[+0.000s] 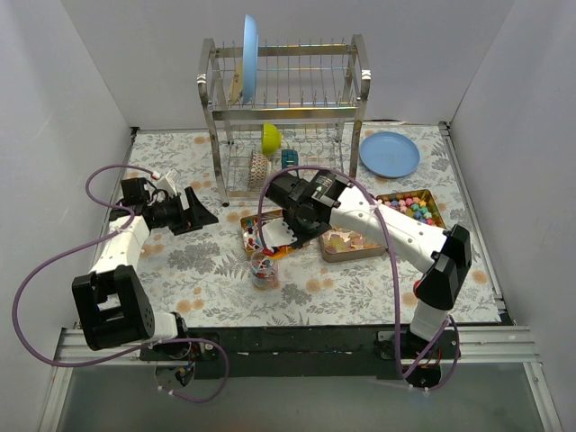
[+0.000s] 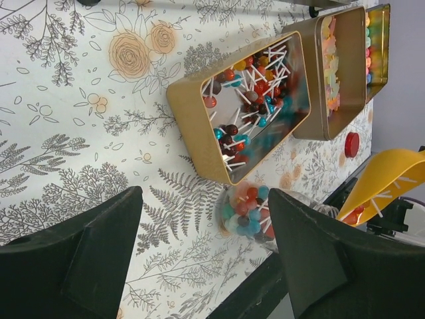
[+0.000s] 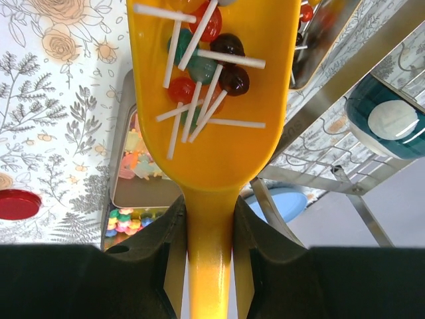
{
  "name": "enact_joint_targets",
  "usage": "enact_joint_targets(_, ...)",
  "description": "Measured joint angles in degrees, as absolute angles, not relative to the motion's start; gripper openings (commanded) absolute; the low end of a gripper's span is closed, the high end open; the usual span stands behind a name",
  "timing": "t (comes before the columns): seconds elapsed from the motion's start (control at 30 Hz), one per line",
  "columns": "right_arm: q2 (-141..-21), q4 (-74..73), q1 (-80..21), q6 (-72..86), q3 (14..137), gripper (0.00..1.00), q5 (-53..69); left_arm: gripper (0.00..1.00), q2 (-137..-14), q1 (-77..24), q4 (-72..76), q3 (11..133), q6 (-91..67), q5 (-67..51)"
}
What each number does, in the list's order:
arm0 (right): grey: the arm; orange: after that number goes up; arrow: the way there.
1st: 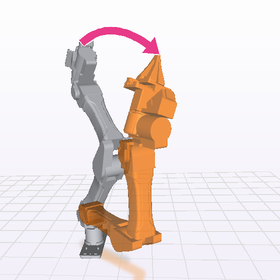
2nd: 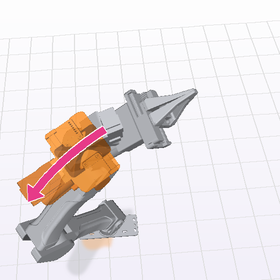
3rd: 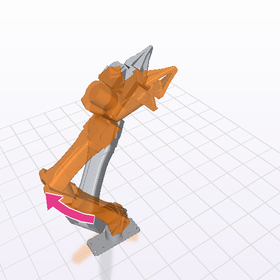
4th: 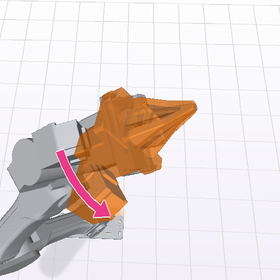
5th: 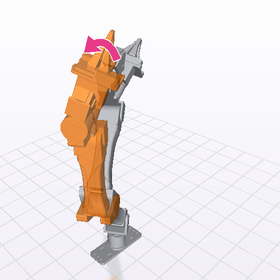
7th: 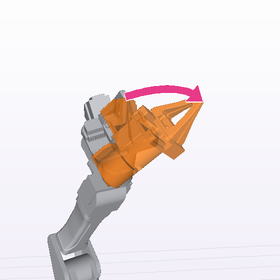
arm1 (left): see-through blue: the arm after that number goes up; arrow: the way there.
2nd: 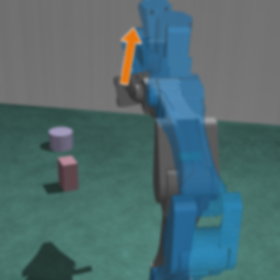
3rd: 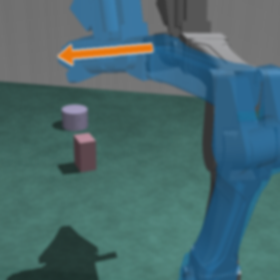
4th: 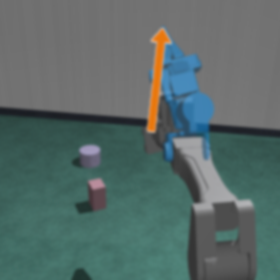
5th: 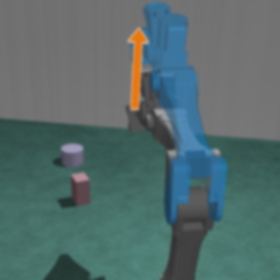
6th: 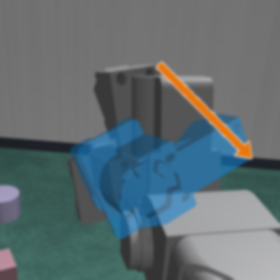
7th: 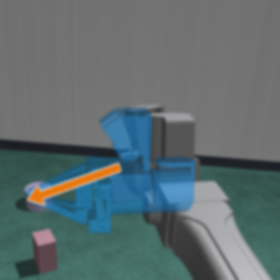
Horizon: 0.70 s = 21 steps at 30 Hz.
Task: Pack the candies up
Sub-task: Place the fake candies in the packing bottle.
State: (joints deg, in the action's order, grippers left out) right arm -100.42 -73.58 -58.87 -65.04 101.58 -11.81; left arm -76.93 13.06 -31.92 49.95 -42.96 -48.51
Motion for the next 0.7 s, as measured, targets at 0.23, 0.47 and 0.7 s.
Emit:
enact_joint_targets(0.23, -100.8, -73.6, -62.4, -64.7, 101.6, 0.01, -19.2, 0.76, -76.6, 13.1, -30.2, 49.7, -44.0, -48.9)
enact_joint_targets(0.47, -101.0, -73.6, -66.1, -64.5, 101.6, 0.01, -25.8, 0.77, -74.4, 13.1, -28.5, 48.2, -45.3, -49.8)
enact_joint_targets(0.7, -101.6, -73.6, -69.0, -64.2, 101.5, 0.01, -30.6, 0.77, -73.2, 13.1, -27.9, 48.2, -46.0, -50.6)
